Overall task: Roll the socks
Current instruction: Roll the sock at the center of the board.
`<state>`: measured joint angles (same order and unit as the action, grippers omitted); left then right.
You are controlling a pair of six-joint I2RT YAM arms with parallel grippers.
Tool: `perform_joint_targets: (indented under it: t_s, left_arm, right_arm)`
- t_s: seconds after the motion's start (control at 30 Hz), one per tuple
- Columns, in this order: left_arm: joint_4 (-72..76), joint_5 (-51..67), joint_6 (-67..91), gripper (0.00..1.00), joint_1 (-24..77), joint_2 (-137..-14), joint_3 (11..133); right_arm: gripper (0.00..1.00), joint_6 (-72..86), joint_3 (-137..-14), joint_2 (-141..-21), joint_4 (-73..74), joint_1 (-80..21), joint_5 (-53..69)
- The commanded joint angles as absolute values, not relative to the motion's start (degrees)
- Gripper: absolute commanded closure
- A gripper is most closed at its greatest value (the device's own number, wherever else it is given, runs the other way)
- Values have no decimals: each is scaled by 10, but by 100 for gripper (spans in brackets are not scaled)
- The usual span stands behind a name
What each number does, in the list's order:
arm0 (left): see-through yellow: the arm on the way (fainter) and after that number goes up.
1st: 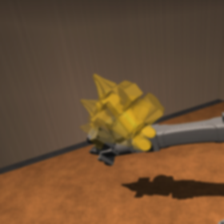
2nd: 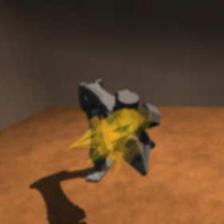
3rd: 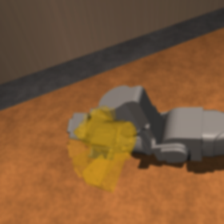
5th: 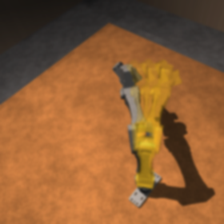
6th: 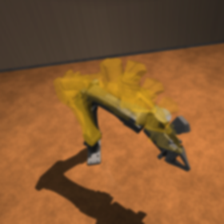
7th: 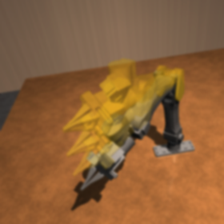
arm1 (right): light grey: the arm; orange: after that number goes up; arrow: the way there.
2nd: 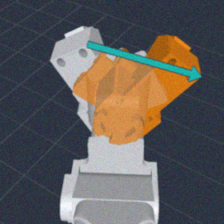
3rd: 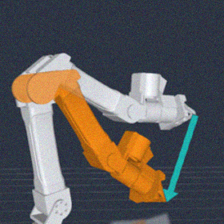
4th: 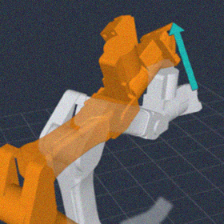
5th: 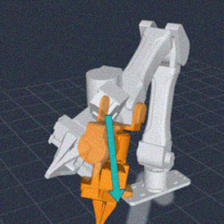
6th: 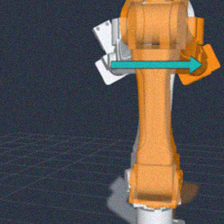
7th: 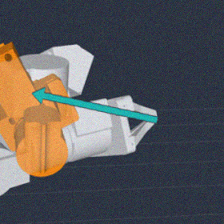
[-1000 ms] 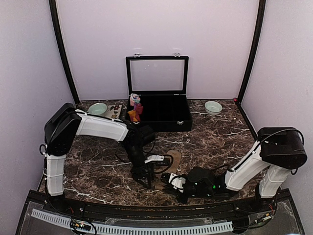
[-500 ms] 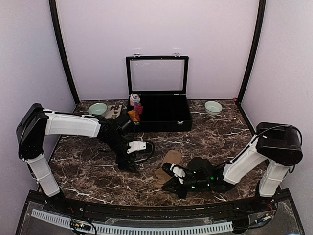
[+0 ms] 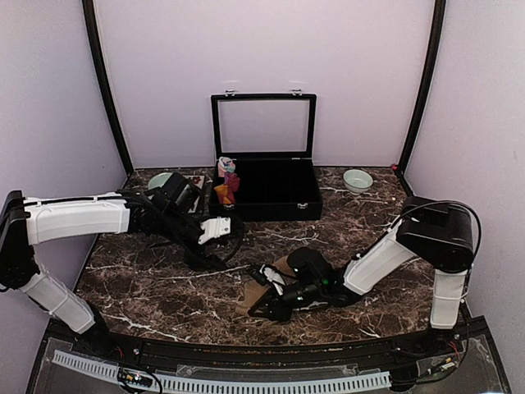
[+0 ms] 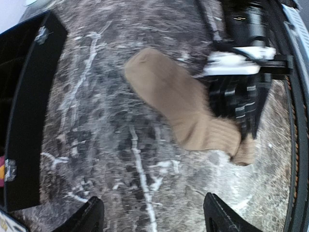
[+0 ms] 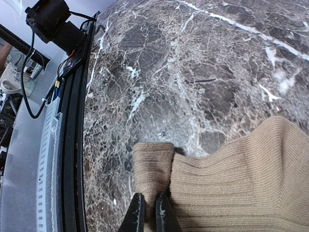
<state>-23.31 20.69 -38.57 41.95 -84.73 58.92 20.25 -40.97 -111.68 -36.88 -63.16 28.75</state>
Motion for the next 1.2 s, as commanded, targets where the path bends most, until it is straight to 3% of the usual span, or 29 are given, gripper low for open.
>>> perform_joint_targets:
  t_s: [0.0, 0.1, 0.27, 0.73, 0.93, 1.17]
  left_arm:
    - [-256, 260, -448, 30, 457, -826, 520]
    - [-223, 245, -457, 35, 512, -821, 461]
    - [-201, 242, -442, 45, 560, -881, 468]
    - [-139, 161, -461, 43, 643, -943, 528]
    - [-134, 135, -464, 55, 645, -979, 530]
    - [-96, 100, -456, 56, 645, -979, 504]
  right_arm:
    - [100, 222, -415, -1176, -206, -622, 281]
    - [100, 257, -386, -1181, -224, -616, 269]
    - [100, 315, -314, -1178, -280, -613, 251]
    - [100, 323, -340, -1193, -234, -610, 253]
    - [100, 330, -338, -1191, -247, -606, 261]
    - [100, 325, -340, -1194, -246, -605, 268]
